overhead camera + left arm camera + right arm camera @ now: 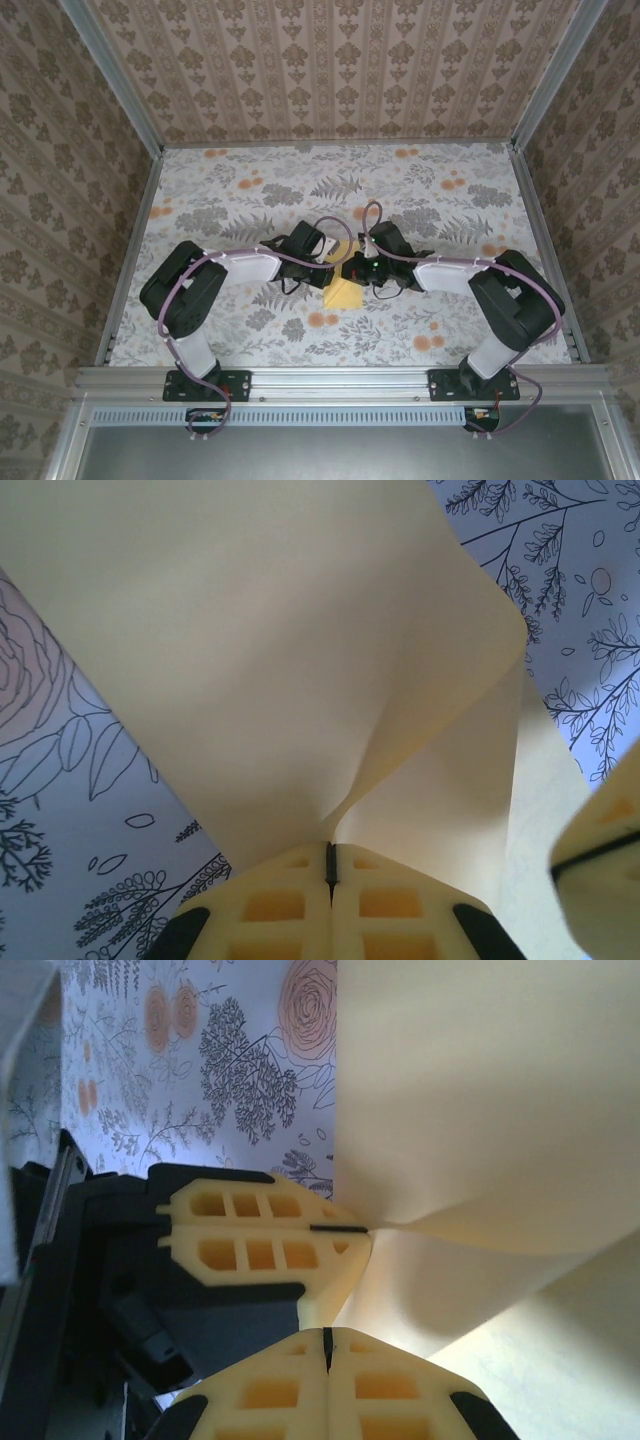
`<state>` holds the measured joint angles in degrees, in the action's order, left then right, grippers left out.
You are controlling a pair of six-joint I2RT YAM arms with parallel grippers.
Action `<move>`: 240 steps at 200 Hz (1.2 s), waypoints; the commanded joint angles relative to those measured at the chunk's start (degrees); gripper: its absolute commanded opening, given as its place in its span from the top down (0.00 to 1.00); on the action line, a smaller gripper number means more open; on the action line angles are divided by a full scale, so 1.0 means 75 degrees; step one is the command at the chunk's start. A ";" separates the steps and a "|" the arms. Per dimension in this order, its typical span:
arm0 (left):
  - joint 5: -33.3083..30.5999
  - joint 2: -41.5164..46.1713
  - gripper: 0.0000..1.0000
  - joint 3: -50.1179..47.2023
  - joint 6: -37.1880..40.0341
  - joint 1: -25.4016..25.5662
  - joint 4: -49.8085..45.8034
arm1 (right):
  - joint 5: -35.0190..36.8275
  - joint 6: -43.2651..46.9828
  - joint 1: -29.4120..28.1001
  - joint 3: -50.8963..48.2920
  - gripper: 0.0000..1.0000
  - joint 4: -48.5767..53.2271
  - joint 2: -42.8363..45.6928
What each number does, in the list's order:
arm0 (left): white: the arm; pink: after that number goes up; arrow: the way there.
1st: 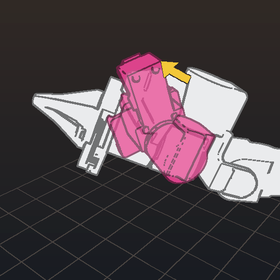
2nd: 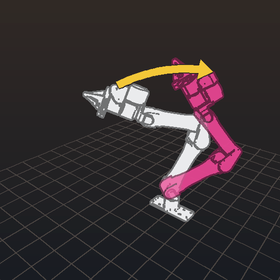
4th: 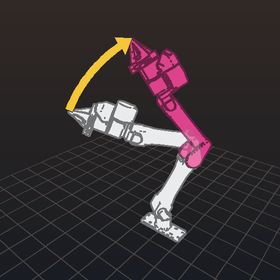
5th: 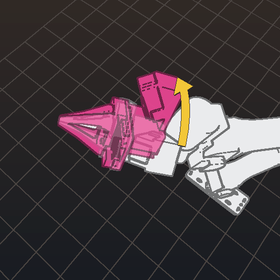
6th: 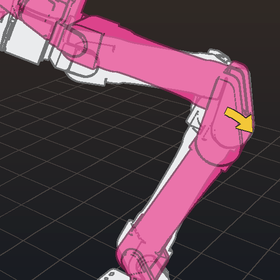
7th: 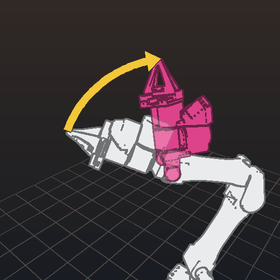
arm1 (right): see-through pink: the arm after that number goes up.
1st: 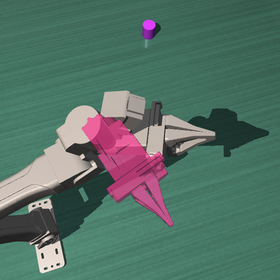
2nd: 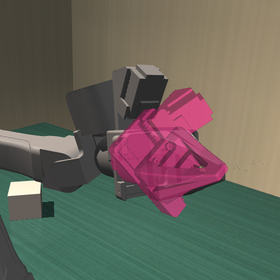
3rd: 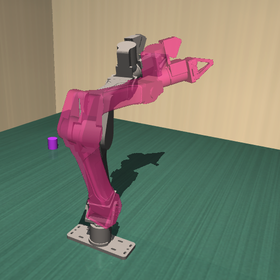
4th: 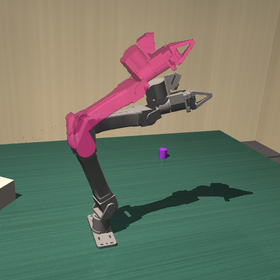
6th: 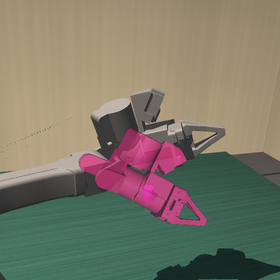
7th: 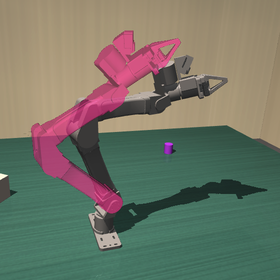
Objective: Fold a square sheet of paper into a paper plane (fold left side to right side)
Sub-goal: Fold the triangle a second time at the center of the table.
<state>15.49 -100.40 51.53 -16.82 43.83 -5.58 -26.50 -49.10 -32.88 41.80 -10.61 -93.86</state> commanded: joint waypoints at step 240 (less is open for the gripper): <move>-0.0071 -0.0228 1.00 0.0295 0.0200 0.0025 -0.0284 | 0.0367 0.0456 -0.0042 0.0456 1.00 0.1108 -0.0845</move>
<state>15.42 -100.86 52.34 -16.64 43.83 -6.02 -25.50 -46.63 -32.88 44.31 -5.48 -99.13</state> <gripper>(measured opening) 0.047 0.051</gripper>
